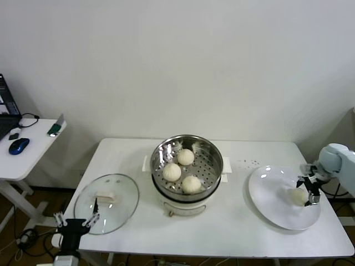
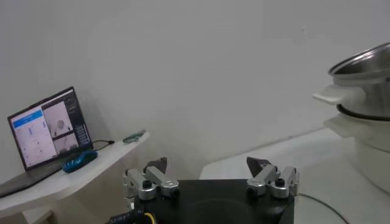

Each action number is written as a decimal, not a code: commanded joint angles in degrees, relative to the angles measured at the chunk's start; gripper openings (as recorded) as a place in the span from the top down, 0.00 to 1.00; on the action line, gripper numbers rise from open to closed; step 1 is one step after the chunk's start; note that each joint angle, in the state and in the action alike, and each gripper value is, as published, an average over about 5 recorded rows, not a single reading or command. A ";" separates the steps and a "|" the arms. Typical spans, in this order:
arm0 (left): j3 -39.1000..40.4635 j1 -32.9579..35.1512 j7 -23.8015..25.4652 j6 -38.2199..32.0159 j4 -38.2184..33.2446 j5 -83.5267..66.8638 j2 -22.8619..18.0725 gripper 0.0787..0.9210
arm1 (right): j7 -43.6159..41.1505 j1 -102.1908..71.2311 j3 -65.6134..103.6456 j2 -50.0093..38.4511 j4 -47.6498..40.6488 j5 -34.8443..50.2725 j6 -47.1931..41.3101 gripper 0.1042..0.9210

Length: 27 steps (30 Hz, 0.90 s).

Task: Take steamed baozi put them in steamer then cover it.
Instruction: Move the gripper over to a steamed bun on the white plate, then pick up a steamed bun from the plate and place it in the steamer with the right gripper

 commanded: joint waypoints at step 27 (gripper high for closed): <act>3.00 0.45 0.31 -0.74 -1.49 1.21 -0.41 0.12 | -1.34 41.75 -27.98 10.15 6.66 27.94 -8.93 0.31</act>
